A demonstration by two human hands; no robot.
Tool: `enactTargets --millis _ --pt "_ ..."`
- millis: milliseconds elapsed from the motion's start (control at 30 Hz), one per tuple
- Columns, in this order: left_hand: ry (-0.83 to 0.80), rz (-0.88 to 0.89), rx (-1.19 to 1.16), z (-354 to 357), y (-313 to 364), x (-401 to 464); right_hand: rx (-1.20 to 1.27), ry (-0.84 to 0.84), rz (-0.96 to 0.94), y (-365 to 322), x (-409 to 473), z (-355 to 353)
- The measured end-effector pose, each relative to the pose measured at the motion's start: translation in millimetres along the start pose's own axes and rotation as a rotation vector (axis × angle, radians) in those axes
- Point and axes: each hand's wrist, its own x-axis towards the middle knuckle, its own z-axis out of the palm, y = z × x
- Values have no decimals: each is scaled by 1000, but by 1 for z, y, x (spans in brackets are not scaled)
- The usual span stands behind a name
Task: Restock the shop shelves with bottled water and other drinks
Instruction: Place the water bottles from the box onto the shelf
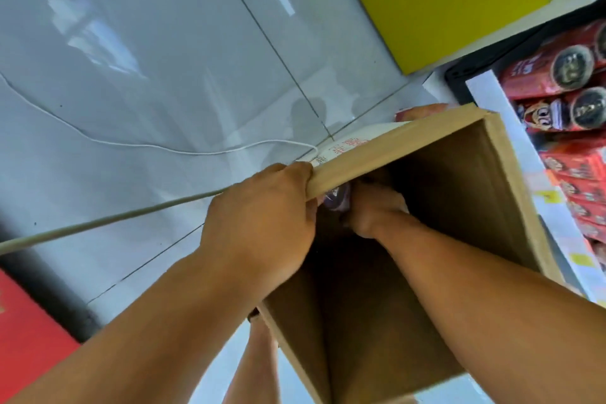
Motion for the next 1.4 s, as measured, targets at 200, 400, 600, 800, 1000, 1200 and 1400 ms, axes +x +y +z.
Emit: enactTargets --millis 200,400,600,800,1000,1200,1400 --pt "-57 -72 -46 -46 33 -18 230 56 -95 26 -71 -37" --pt "-6 -30 -136 -106 84 -60 423 173 -220 42 -171 -105" --pt "93 79 -262 -202 143 -139 528 444 -258 51 -309 -201" --pt "190 321 -513 -335 224 -244 641 689 -244 61 -471 -316" --pt "341 571 -646 -453 300 -361 680 997 -291 68 -658 -415" --pt "489 848 -598 -533 350 -474 810 1242 -436 78 -826 -463" --pt "474 1085 -580 -563 381 -560 887 1356 -626 94 -933 -469"
